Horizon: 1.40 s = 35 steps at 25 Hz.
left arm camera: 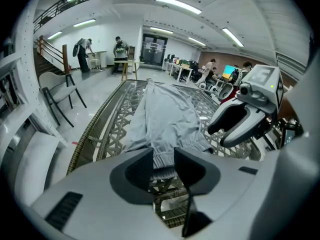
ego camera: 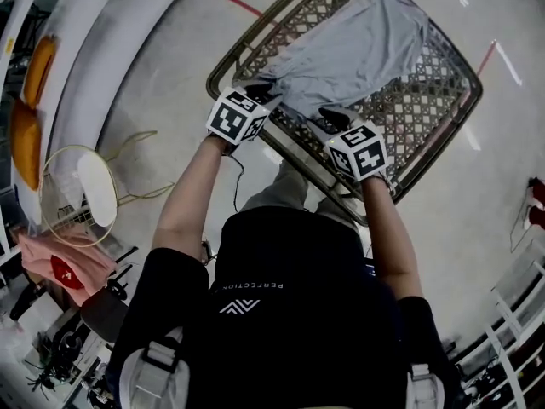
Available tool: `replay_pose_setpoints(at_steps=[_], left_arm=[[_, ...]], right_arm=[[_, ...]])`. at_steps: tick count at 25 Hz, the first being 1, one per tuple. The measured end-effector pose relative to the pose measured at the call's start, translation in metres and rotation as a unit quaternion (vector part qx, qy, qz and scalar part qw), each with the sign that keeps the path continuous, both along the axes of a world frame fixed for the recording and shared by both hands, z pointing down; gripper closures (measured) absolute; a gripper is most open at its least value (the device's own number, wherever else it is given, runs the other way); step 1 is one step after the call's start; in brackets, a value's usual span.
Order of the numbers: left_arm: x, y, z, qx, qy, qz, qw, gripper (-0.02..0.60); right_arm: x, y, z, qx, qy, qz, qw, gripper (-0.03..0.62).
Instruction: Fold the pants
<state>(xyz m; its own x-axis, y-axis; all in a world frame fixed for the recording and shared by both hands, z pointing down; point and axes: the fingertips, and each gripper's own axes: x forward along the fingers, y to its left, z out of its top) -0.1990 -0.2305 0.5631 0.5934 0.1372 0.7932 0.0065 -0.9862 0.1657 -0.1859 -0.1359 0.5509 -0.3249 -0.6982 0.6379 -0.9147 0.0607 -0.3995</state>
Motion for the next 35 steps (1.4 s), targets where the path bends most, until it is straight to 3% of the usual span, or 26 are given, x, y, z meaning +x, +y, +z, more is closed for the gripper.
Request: replay_pose_setpoints(at_steps=[9, 15, 23, 28, 35], left_arm=[[0.007, -0.011, 0.006, -0.012, -0.01, 0.053, 0.9985, 0.432], [0.003, -0.013, 0.015, -0.009, -0.032, 0.095, 0.9949, 0.391], [-0.005, -0.005, 0.028, 0.027, -0.074, 0.222, 0.9719, 0.336], [-0.011, 0.0, 0.03, 0.01, -0.091, 0.265, 0.9598, 0.308], [-0.014, 0.004, 0.037, 0.041, -0.111, 0.309, 0.9435, 0.308]], right_arm=[[-0.008, -0.018, 0.004, 0.005, 0.042, -0.02, 0.999, 0.437], [-0.012, -0.017, 0.021, -0.039, 0.041, -0.045, 0.997, 0.413], [-0.014, -0.017, 0.042, -0.079, 0.06, -0.066, 0.993, 0.393], [-0.015, -0.017, 0.048, -0.088, 0.054, -0.065, 0.992, 0.393], [-0.014, -0.021, 0.052, -0.098, 0.052, -0.046, 0.993, 0.393]])
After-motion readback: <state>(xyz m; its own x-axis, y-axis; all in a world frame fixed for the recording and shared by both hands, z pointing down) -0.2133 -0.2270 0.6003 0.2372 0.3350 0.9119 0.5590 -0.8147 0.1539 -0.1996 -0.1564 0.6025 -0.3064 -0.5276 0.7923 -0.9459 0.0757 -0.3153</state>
